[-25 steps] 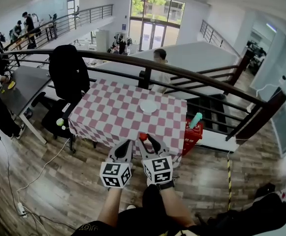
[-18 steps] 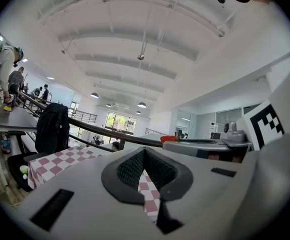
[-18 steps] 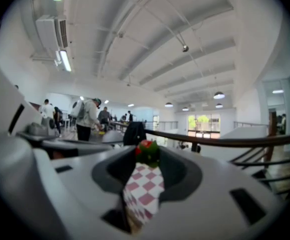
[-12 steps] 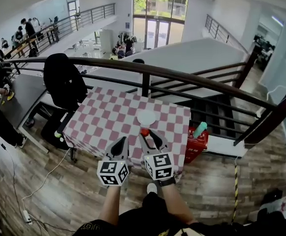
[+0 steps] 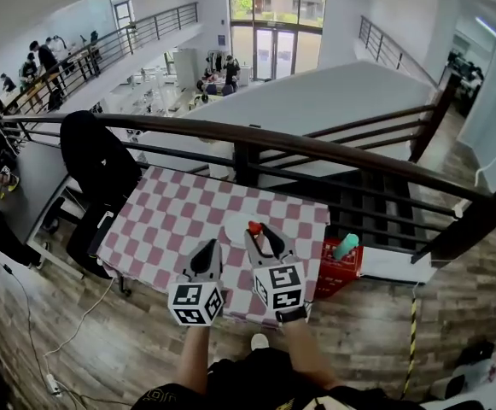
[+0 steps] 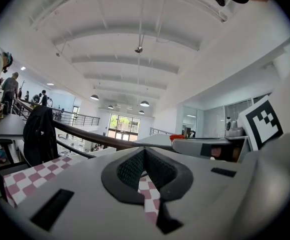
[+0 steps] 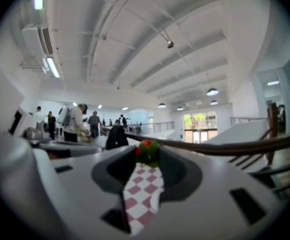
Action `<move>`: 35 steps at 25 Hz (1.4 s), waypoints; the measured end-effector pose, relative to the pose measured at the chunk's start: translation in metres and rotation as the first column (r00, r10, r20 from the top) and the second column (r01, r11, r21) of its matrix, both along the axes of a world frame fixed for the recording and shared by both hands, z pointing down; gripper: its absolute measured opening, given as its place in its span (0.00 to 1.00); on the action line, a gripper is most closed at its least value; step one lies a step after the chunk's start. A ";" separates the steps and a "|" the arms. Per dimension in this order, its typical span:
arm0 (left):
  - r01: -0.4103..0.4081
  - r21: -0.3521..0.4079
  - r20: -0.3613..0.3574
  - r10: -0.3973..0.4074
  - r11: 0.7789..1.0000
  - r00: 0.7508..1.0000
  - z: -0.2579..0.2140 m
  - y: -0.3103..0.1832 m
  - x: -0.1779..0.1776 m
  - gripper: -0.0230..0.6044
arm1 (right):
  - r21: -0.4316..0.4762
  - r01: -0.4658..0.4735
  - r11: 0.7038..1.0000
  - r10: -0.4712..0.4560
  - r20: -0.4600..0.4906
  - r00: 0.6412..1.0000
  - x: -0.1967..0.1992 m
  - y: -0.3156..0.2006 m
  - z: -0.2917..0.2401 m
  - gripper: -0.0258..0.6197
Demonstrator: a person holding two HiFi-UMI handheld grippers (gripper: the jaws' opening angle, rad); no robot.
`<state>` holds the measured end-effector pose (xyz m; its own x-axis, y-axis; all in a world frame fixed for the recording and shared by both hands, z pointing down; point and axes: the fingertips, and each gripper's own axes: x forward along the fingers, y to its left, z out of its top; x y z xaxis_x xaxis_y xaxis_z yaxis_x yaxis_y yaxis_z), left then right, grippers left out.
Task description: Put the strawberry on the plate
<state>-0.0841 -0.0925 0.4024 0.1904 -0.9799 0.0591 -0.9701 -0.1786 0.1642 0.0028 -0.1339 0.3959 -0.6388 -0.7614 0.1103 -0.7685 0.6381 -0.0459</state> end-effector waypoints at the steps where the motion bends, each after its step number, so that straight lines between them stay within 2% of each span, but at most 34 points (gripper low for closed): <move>1: 0.000 -0.010 0.003 0.000 1.000 1.000 0.005 -0.006 0.003 0.05 | -0.011 -0.001 1.000 0.001 0.004 1.000 0.003 -0.009 0.005 0.27; 5: 0.013 -0.066 0.017 -0.012 0.998 1.000 0.028 -0.023 0.006 0.05 | -0.075 0.002 0.997 -0.002 0.003 1.000 0.014 -0.037 0.031 0.27; 12: 0.067 -0.123 -0.005 -0.068 0.990 0.998 0.053 -0.048 -0.019 0.05 | -0.144 -0.023 0.989 0.019 -0.025 0.999 0.035 -0.071 0.066 0.27; 18: 0.015 -0.172 -0.003 -0.016 0.985 1.000 0.080 -0.086 -0.022 0.05 | -0.200 -0.063 0.978 0.053 -0.055 0.997 0.034 -0.105 0.097 0.27; 24: -0.034 -0.192 -0.021 0.031 0.981 0.999 0.086 -0.139 -0.031 0.05 | -0.248 -0.097 0.964 0.075 -0.093 0.993 0.027 -0.140 0.122 0.27; 31: -0.113 -0.297 -0.052 0.102 0.948 0.993 0.137 -0.178 -0.046 0.05 | -0.345 -0.141 0.928 0.091 -0.156 0.984 0.000 -0.165 0.172 0.27; 35: -0.137 -0.367 -0.045 0.130 0.920 0.991 0.173 -0.187 -0.058 0.05 | -0.424 -0.170 0.890 0.091 -0.201 0.975 -0.010 -0.168 0.217 0.27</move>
<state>-0.1424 -0.2798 0.5759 0.3226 -0.8553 0.4055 -0.9374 -0.2294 0.2620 -0.0075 -0.3018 0.6126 -0.4780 -0.6862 0.5483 -0.8647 0.4772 -0.1567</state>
